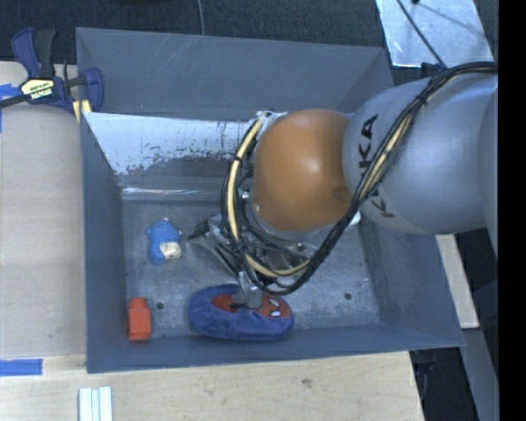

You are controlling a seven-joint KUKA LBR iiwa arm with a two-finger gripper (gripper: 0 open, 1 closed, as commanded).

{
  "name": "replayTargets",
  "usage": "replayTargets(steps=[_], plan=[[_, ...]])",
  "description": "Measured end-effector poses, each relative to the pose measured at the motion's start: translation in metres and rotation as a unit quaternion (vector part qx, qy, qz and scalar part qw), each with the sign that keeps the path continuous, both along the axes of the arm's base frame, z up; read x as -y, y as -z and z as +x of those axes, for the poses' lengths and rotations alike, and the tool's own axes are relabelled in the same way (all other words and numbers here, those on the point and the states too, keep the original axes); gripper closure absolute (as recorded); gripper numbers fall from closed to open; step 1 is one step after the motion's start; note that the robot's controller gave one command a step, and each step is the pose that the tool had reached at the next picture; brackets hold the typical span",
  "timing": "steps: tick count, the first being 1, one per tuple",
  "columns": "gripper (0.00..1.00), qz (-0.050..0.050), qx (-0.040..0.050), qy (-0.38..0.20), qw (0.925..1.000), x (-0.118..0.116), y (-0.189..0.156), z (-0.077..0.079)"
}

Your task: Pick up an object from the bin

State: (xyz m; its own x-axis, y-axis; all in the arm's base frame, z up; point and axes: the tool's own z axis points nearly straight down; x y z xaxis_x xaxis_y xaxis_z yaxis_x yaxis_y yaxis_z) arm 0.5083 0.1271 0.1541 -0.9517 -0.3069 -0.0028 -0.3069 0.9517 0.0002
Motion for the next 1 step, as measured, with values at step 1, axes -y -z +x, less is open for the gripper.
replayTargets(steps=[1], plan=[[0.0,0.001,0.0012,0.1,0.9949,0.0055,0.0842,-0.0163]])
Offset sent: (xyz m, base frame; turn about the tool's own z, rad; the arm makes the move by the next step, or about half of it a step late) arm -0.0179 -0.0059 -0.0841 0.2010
